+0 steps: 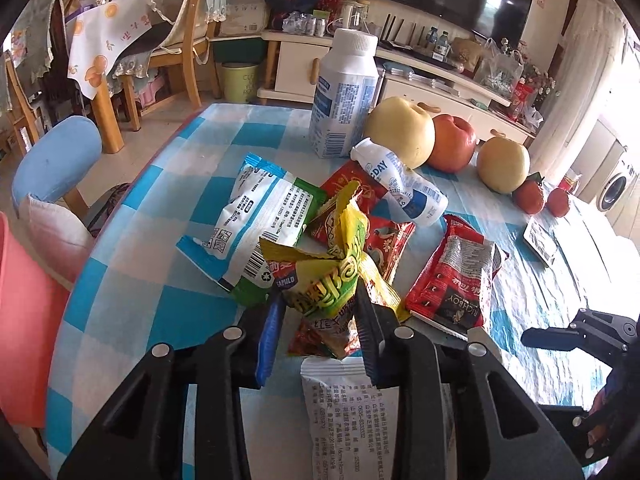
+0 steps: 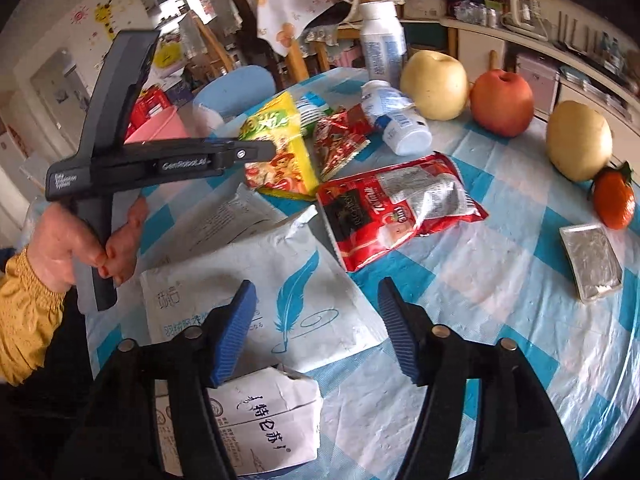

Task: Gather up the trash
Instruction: 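Lift the yellow snack bag with the left gripper while the right gripper grasps the white feather tissue pack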

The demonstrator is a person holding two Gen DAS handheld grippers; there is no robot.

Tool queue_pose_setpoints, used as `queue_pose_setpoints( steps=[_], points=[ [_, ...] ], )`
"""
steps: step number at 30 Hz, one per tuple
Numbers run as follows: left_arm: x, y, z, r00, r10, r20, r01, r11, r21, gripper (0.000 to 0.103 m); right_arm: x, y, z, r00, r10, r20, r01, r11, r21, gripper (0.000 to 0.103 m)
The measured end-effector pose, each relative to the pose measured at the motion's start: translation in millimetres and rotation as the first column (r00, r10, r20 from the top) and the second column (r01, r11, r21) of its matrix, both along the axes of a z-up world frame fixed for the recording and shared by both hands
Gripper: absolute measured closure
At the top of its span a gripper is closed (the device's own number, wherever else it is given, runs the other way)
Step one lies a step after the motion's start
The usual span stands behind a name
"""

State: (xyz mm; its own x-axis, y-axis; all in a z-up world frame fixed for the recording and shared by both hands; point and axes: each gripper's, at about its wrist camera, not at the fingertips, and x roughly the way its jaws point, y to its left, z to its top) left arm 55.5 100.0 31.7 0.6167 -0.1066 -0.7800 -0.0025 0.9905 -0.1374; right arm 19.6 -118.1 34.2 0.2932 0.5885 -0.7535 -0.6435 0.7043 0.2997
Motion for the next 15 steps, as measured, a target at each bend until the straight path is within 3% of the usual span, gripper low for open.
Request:
queue_pose_setpoints(
  steps=[4,6,12,15],
  points=[
    [-4.5,2.6,2.1,1.0,-0.006,0.009,0.006,1.0,-0.012,0.069,10.3,-15.1,-3.6,0.977,-0.13,-0.171,0.145,0.986,0.079,0.033],
    [-6.8,4.9,3.7,1.0,-0.007,0.013,0.007,1.0,-0.027,0.069,5.3,-11.3,-4.2,0.967,-0.129,-0.221,0.148,0.986,0.073,0.033],
    [-15.2,13.8,13.4,0.999,-0.003,0.044,0.006,0.997,-0.077,0.07,-14.3,11.5,-11.7,0.97,-0.119,-0.213,0.108,0.992,-0.063,0.032],
    [-19.4,19.7,17.0,0.998,-0.004,0.055,0.009,0.995,-0.1,0.07,-12.2,11.2,-13.4,0.955,-0.156,-0.254,0.146,0.988,-0.059,0.026]
  ],
)
